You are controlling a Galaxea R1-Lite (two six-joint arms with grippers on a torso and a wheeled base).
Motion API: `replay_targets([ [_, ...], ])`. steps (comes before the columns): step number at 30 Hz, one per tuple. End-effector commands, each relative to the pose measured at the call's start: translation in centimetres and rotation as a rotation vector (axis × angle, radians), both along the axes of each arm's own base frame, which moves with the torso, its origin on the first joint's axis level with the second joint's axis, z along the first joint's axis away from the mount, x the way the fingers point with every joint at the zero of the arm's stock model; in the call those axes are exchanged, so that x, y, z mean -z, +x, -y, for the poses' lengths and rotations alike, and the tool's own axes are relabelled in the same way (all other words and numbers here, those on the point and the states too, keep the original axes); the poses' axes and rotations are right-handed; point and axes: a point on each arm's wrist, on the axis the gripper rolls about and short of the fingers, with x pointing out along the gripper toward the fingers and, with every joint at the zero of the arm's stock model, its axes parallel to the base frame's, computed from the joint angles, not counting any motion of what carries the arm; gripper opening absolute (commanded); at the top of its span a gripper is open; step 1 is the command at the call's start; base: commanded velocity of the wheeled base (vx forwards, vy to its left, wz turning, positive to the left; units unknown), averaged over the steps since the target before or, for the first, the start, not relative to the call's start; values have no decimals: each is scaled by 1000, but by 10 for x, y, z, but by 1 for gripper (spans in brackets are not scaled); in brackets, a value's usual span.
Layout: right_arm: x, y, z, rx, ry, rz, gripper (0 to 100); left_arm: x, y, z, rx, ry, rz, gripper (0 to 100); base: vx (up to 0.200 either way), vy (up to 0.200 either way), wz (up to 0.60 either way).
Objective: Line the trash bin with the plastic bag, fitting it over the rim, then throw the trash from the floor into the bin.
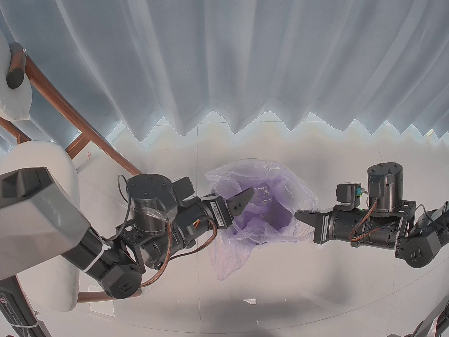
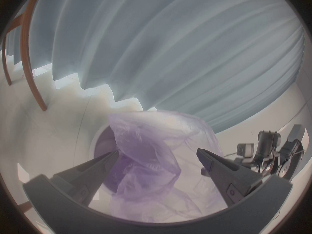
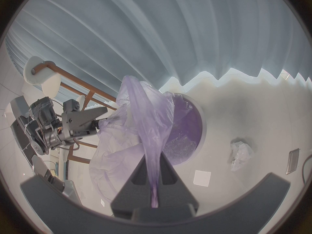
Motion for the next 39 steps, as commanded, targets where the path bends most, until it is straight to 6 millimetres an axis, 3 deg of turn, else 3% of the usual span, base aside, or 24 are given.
replay_targets([
  [1, 1, 1, -1, -1, -1, -3, 0, 11, -11, 3, 45, 49, -22, 100, 0, 0, 0],
  [5, 1, 1, -1, -1, 0, -1, 0, 23, -10, -1, 45, 106, -37, 100, 0, 0, 0],
  [14, 0, -1, 0, -1, 0, -1, 0, 28, 8, -19, -33, 115, -57, 100, 0, 0, 0],
  [27, -5, -5, 1, -16, -7, 27, 0, 44, 19, -14, -49, 131, -87, 100, 0, 0, 0],
  [39, -5, -5, 6, 1, 3, 44, 0, 46, 24, -16, -78, 133, -86, 100, 0, 0, 0],
])
